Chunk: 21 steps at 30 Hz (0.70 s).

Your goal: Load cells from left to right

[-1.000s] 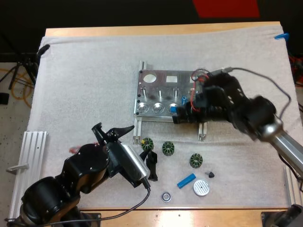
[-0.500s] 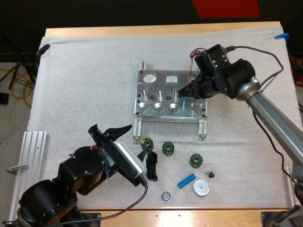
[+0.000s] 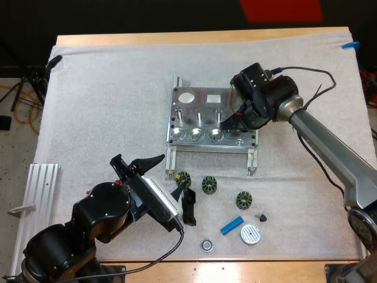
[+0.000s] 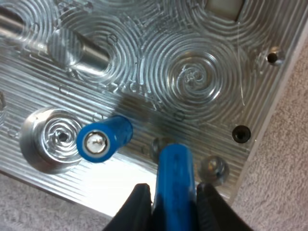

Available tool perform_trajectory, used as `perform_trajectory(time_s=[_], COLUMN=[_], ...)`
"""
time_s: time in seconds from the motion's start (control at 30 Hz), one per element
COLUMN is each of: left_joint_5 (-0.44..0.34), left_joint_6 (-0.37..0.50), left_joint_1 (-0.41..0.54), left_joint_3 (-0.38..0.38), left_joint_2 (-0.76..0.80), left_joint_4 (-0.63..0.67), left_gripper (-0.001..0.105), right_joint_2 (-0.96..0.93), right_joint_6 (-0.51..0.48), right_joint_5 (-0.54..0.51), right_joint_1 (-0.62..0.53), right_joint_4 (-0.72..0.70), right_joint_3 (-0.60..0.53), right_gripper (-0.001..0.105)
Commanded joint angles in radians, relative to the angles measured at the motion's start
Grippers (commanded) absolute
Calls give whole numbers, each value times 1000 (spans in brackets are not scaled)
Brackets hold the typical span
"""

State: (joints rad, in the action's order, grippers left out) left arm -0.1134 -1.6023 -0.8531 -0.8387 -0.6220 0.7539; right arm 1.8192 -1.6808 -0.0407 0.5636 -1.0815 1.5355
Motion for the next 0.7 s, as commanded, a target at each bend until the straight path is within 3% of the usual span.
perform_trajectory(time_s=[0.0,0.67], left_joint_5=[-19,-19], left_joint_6=[-16,-16], left_joint_1=[-5,-5], left_joint_3=[-3,-3], left_joint_2=[8,8], left_joint_4=[-12,-12], left_gripper=[63,63], right_joint_2=[2,13], right_joint_6=[-6,-27], right_joint_5=[-3,0], right_joint_1=[0,0], right_joint_4=[3,19], right_joint_3=[9,9], right_gripper=[0,0])
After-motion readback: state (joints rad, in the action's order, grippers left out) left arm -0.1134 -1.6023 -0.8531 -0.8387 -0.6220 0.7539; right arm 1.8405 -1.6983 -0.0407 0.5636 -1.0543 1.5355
